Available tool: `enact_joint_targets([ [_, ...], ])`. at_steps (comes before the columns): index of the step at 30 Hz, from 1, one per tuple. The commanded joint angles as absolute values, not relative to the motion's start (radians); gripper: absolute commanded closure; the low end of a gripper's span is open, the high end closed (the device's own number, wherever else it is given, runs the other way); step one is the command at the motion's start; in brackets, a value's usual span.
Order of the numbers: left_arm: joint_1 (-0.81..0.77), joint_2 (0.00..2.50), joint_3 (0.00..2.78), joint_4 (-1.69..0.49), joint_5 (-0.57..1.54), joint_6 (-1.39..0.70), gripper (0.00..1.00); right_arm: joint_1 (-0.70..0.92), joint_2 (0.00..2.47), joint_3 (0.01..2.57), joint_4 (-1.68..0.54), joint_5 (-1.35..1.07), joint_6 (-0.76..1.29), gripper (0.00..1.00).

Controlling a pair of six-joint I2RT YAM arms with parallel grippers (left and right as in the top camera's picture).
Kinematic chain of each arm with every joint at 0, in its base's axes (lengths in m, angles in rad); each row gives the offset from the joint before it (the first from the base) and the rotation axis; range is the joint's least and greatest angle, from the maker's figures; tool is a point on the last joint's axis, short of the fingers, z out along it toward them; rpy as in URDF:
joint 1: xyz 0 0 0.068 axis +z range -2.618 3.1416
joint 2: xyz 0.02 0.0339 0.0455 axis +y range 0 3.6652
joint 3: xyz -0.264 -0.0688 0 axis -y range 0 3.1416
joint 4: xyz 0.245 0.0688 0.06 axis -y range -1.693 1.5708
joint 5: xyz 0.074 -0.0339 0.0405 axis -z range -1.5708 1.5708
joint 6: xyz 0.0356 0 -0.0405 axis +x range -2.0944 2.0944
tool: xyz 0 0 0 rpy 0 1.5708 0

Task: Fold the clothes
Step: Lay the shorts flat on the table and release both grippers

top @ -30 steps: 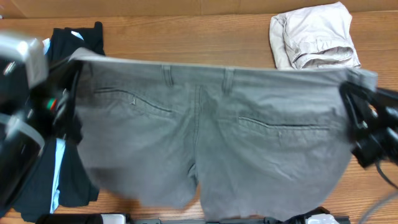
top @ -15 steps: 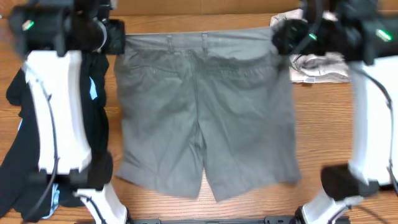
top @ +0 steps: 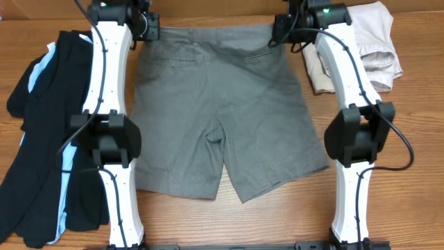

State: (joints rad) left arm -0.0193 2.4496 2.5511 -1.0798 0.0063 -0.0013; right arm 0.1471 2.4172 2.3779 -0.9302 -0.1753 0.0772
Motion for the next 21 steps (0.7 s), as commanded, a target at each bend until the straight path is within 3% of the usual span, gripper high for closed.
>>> enact_joint_targets([
  [1,0.020,2.476,2.555,-1.004,-0.078,-0.016,0.00,0.126,2.431,2.388,-0.853,-0.100,0.072,0.00],
  [7,0.019,2.434,2.590,-1.013,-0.067,-0.021,0.00,0.127,2.376,2.441,-0.942,-0.116,0.083,0.00],
  [14,0.019,2.244,2.642,-1.184,0.008,-0.022,0.00,0.135,2.179,2.503,-1.318,-0.315,0.086,0.00],
  [21,0.016,2.027,2.642,-1.332,0.040,-0.022,0.00,0.171,2.016,2.503,-1.568,-0.310,0.113,0.00],
])
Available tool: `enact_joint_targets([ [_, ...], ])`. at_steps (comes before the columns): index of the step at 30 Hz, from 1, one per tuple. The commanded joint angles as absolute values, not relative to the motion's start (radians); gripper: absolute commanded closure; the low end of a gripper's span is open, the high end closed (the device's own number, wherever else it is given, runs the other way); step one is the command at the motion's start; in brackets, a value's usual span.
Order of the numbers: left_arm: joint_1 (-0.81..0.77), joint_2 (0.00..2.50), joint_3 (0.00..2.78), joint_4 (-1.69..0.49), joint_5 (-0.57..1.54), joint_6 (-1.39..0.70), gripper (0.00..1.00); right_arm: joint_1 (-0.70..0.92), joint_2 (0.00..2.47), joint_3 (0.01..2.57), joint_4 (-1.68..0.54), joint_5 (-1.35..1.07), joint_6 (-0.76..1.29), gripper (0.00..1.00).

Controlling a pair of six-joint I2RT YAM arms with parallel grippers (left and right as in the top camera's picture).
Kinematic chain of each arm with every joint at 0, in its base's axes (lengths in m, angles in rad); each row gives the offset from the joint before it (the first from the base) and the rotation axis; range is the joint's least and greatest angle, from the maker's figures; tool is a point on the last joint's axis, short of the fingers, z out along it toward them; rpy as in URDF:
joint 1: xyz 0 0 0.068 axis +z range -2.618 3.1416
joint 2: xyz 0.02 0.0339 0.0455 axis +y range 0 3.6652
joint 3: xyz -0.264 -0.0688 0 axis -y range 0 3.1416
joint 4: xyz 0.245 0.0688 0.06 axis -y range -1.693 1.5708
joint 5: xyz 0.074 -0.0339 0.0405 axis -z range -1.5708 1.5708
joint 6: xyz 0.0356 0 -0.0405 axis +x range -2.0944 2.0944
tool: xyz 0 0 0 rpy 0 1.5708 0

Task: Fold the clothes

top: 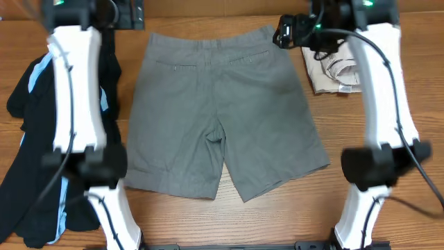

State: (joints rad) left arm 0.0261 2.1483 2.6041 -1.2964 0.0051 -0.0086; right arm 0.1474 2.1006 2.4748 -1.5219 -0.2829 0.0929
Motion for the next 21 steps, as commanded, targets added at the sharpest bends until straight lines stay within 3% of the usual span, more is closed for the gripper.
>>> enact_joint_targets([
  [1,0.016,2.004,2.642,-1.352,0.047,-0.022,0.00,0.179,1.999,2.502,-1.591,-0.302,0.126,0.00],
  [14,0.016,1.930,2.638,-1.679,0.079,0.019,0.00,0.520,1.785,2.438,-1.694,0.068,0.459,0.00],
  [21,0.007,1.928,2.637,-1.689,0.080,0.020,0.00,0.619,1.650,2.190,-1.694,0.166,0.603,0.00],
])
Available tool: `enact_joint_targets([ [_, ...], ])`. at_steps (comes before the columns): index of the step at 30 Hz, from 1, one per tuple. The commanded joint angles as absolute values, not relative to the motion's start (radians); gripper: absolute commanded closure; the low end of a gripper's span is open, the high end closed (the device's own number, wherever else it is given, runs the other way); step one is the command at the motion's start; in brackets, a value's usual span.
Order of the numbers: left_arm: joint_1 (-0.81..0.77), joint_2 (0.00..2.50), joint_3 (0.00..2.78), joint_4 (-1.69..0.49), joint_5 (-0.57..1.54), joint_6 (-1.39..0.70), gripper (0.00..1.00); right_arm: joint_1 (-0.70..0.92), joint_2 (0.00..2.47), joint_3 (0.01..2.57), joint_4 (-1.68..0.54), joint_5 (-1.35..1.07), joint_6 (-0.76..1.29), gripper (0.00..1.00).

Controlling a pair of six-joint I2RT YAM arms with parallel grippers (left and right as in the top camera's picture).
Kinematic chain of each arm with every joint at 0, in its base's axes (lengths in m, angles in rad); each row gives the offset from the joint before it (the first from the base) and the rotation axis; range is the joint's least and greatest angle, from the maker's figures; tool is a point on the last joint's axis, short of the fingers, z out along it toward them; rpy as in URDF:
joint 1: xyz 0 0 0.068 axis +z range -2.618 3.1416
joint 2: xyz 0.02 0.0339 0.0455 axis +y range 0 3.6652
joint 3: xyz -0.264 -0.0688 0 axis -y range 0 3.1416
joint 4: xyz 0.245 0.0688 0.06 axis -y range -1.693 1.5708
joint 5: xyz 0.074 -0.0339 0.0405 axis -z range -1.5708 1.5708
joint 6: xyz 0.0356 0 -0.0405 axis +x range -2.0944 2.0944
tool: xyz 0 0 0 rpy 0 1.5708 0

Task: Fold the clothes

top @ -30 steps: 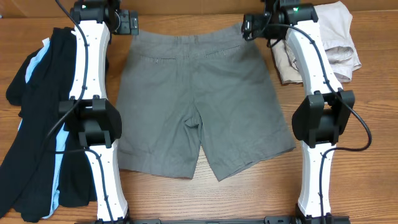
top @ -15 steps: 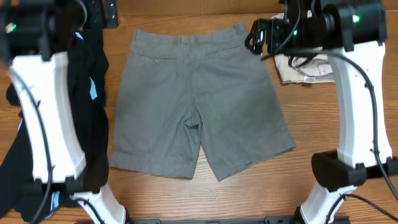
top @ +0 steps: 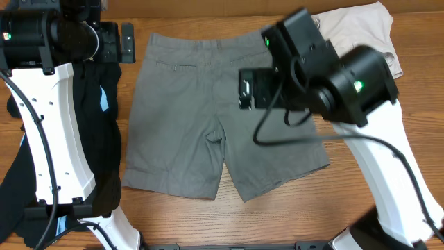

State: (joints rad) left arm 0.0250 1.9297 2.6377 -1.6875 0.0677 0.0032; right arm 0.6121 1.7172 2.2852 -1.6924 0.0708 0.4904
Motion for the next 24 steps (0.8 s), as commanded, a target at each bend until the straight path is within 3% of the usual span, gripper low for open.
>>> enact_joint_targets([
  [1,0.003,1.927,2.637,-1.690,0.080,0.020,0.00,0.620,1.613,2.117,-1.694,0.186,0.643,0.00],
  [6,-0.035,1.898,2.613,-1.690,0.078,0.020,0.00,0.620,1.433,1.786,-1.622,0.216,0.760,0.00],
  [14,-0.082,1.768,2.455,-1.689,0.071,0.015,0.00,0.553,1.176,1.324,-1.380,0.143,0.768,0.00],
  [24,-0.089,1.626,2.185,-1.620,-0.007,-0.131,0.00,0.183,1.245,1.071,-1.123,-0.147,0.573,0.00],
])
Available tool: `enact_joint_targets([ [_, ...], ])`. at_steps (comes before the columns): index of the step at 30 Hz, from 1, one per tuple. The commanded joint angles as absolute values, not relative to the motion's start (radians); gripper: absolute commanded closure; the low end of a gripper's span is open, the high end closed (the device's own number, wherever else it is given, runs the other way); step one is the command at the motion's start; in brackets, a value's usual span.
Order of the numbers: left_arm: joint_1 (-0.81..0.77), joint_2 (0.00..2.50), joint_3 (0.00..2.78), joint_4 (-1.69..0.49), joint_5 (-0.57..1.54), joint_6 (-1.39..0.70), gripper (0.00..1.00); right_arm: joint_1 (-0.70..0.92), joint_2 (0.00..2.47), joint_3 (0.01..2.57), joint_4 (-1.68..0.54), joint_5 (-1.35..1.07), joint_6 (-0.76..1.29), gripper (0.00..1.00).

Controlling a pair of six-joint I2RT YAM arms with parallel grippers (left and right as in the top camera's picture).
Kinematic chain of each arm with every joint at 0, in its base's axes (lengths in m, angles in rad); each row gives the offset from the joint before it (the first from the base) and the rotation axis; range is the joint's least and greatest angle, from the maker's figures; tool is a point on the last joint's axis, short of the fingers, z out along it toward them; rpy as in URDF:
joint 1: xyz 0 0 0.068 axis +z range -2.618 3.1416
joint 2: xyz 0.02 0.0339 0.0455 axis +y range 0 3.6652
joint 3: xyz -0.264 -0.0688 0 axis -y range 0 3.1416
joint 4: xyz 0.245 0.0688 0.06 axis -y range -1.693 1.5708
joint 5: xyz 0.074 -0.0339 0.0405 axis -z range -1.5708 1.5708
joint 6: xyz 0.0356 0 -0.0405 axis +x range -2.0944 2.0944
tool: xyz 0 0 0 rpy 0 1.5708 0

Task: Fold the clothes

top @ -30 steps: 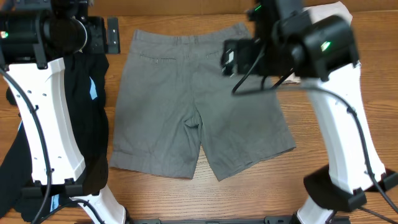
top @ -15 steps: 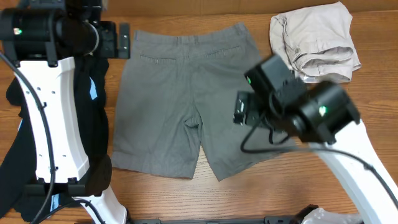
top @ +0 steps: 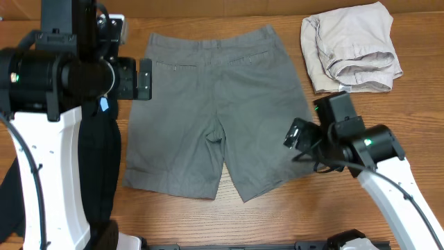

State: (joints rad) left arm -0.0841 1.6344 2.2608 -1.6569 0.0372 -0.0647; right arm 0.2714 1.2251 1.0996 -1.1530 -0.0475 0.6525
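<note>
Grey shorts (top: 218,111) lie spread flat on the wooden table (top: 291,215), waistband at the far side and both legs toward the near edge. My left gripper (top: 142,78) hangs high, close to the camera, over the shorts' left edge just below the waistband. Its jaws look apart, with nothing between them. Low over the table, my right gripper (top: 295,135) is at the outer edge of the right leg. Whether it touches the cloth is not visible, and its jaws are too small to read.
A folded beige garment (top: 354,48) lies at the far right corner. A heap of black and light blue clothes (top: 100,173) sits along the left side, mostly hidden behind my raised left arm.
My right arm was high over the shorts' right half and is now low at the right leg's outer edge. My left gripper has moved nearer and right, to the shorts' left edge.
Both grippers were first at the waistband corners of the spread shorts. Then they stood off the cloth at the far side, the shorts lying slightly shifted. Both arms were then raised high. Now the right one is low by the right leg, the left by the left edge.
</note>
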Motion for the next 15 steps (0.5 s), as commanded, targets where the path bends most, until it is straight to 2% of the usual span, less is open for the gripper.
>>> enact_joint_targets([
  [1,-0.089,1.626,2.157,-1.596,-0.007,-0.136,0.00,0.152,1.261,1.062,-1.110,-0.161,0.556,0.00],
  [5,-0.093,1.629,1.989,-1.438,-0.006,-0.140,0.00,0.076,1.350,1.033,-1.056,-0.179,0.496,0.03],
  [9,-0.092,1.633,1.820,-1.256,-0.007,-0.139,0.00,0.079,1.467,1.024,-0.999,-0.176,0.474,0.05],
  [15,-0.092,1.658,1.687,-1.106,-0.007,-0.134,0.00,0.079,1.597,0.979,-0.896,-0.174,0.479,0.09],
])
